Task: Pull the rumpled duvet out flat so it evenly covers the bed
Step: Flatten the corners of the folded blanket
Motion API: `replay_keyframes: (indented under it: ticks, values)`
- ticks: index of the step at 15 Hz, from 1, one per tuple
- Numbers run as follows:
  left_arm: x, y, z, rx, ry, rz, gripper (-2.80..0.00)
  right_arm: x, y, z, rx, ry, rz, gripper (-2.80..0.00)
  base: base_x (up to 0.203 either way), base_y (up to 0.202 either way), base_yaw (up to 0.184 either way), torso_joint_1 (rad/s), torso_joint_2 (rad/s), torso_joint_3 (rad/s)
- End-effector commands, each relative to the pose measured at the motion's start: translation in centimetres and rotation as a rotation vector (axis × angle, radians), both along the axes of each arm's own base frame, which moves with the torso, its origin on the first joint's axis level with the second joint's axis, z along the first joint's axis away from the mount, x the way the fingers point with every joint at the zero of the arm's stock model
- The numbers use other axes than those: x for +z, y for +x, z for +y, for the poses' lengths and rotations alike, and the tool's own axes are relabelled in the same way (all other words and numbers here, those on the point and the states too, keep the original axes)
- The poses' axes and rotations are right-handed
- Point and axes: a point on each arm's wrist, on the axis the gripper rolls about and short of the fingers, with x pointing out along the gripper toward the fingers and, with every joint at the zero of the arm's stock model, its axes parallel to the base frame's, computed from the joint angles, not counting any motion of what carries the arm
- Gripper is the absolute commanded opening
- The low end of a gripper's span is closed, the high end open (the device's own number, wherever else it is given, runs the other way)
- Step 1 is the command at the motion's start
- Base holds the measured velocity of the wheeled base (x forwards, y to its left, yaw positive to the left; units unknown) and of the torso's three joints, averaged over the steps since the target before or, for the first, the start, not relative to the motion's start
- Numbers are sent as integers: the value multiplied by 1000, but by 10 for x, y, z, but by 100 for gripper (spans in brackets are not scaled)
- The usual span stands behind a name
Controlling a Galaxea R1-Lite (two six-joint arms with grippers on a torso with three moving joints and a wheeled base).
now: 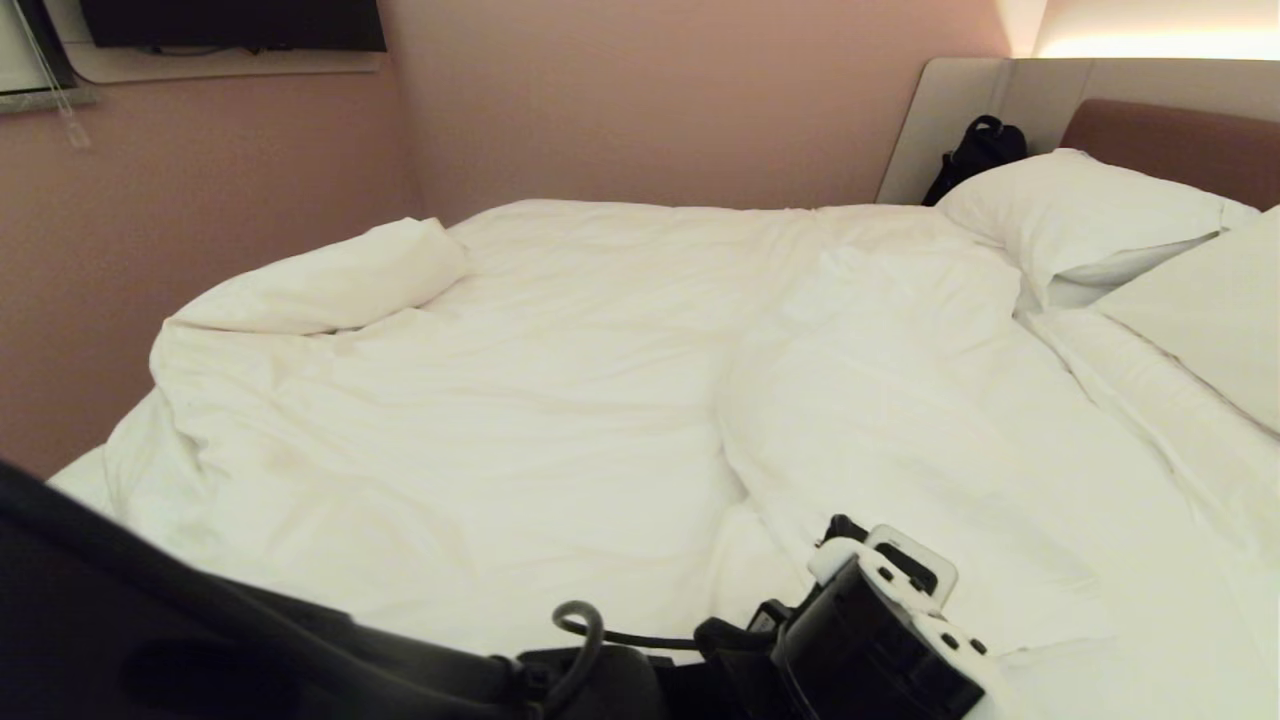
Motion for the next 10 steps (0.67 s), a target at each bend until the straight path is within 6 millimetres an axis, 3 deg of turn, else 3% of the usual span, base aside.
replay_keyframes:
  ticks: [1,4,10]
  values:
    - [29,-2,17,30,-49,8,0,0,0,0,0,0,0,-280,0,0,0,0,0,0]
    - [59,3,47,112,-77,44,0,0,0,0,0,1,0,-280,0,0,0,0,0,0]
    - [109,28,133,346,-147,39,0,0,0,0,0,0,0,-280,0,0,0,0,0,0]
